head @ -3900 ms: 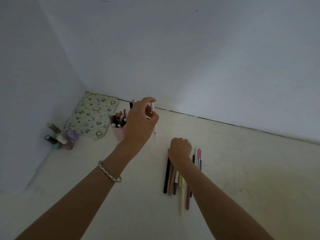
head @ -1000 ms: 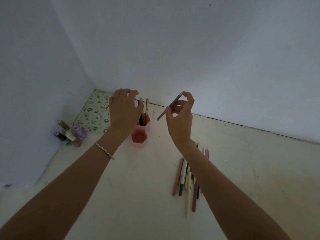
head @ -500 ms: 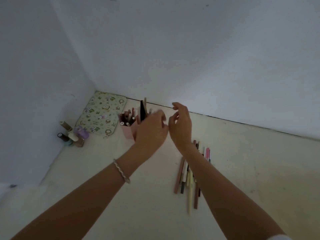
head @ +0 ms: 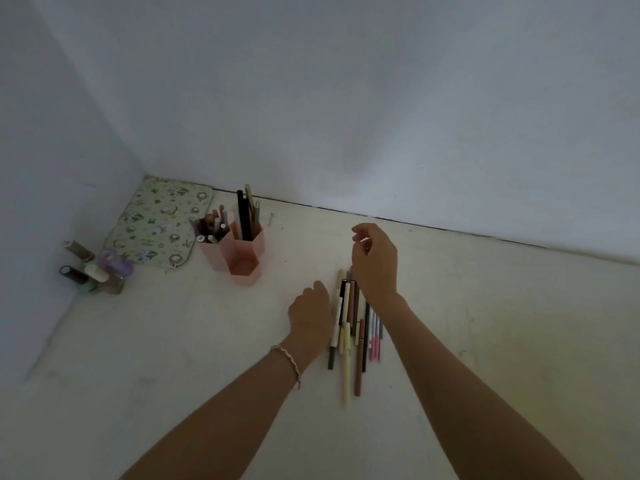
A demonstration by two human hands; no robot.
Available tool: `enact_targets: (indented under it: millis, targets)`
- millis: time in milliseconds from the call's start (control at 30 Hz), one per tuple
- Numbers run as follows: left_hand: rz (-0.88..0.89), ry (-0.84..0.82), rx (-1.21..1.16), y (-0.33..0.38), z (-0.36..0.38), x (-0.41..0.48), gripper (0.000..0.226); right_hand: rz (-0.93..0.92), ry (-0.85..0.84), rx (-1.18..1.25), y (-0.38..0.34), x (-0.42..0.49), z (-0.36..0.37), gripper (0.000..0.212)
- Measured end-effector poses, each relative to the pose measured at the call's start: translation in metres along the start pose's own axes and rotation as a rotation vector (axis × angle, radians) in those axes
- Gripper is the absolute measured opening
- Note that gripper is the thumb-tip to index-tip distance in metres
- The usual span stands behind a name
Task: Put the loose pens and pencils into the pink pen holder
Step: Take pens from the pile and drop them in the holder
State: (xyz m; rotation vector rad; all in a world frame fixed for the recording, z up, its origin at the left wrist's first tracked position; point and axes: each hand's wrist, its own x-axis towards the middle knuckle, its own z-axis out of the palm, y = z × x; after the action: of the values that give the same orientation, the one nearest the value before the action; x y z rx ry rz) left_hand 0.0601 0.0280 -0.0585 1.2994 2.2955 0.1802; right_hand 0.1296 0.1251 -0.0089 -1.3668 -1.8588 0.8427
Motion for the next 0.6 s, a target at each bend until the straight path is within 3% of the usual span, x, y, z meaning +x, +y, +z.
enact_targets:
  millis: [167,300,600]
  targets:
    - [0.032,0.186,-0.232,-0.015,-0.037,0.007,0.028,0.004,-0.143,-0.315,0.014,0.001,0.005,0.019]
    - [0.123,0.375,-0.417,-0.019,-0.081,0.013,0.042,-0.035,-0.324,-0.724,0.020,-0.004,0.024,0.028]
    - [0.250,0.580,-0.604,-0.028,-0.117,0.016,0.044,-0.026,-0.352,-0.863,0.023,-0.008,0.057,0.010]
